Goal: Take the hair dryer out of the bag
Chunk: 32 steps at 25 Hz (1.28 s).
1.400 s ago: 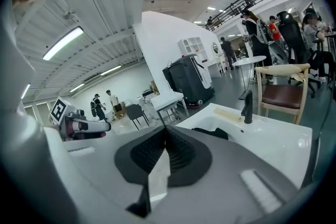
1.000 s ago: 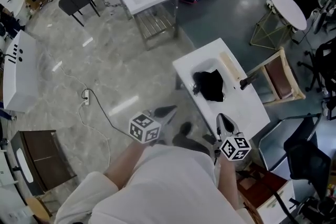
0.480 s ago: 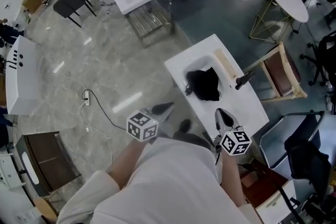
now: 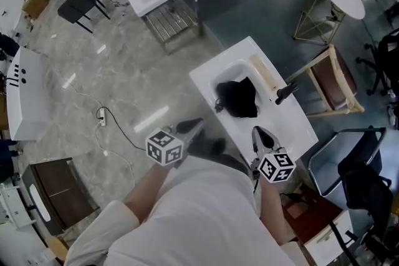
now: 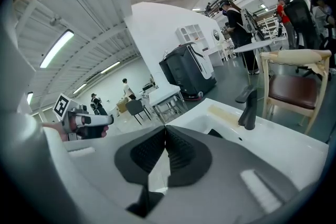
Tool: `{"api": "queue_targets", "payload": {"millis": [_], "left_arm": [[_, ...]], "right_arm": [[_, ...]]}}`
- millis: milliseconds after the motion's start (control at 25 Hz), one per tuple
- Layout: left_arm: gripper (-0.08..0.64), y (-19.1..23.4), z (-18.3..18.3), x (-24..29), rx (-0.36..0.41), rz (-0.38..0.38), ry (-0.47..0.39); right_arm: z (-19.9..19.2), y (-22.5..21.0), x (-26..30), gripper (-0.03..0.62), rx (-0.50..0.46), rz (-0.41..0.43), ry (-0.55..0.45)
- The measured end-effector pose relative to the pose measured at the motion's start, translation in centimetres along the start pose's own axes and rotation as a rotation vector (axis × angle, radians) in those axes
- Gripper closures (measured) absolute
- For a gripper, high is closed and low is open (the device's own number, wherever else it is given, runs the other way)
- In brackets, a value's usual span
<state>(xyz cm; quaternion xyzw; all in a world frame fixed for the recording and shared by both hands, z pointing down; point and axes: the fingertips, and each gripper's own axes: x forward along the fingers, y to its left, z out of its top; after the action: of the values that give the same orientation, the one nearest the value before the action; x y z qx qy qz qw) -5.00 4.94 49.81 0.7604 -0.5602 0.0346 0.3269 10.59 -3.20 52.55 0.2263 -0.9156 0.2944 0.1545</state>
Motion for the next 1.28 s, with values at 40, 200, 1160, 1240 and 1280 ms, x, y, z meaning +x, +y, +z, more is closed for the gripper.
{"api": "queue_targets", "payload": {"millis": [40, 200, 1160, 1240, 1280], "left_arm": [[0.561, 0.2, 0.1, 0.1, 0.004, -0.003, 0.005], [0.561, 1.5, 0.9, 1.0, 0.040, -0.017, 0.024], [0.561, 11.0, 1.7, 11.0, 0.160, -0.232, 0.328], [0.561, 11.7, 1.1, 11.8, 0.160, -0.250, 0.361], [0.561, 12.1, 0.8, 12.2, 0.163, -0.259, 0.379]], "right_arm": [[0.0, 0.0, 0.2, 0.588, 0.002, -0.001, -0.001], [0.4, -0.3, 1.5, 0.588, 0.005, -0.019, -0.004], [-0.1, -3.9, 12.8, 0.581, 0.092, -0.171, 0.074], [-1.0, -4.4, 14.1, 0.558, 0.097, -0.172, 0.105], [-1.5, -4.6, 14.7, 0.552, 0.098, -0.174, 0.120]]}}
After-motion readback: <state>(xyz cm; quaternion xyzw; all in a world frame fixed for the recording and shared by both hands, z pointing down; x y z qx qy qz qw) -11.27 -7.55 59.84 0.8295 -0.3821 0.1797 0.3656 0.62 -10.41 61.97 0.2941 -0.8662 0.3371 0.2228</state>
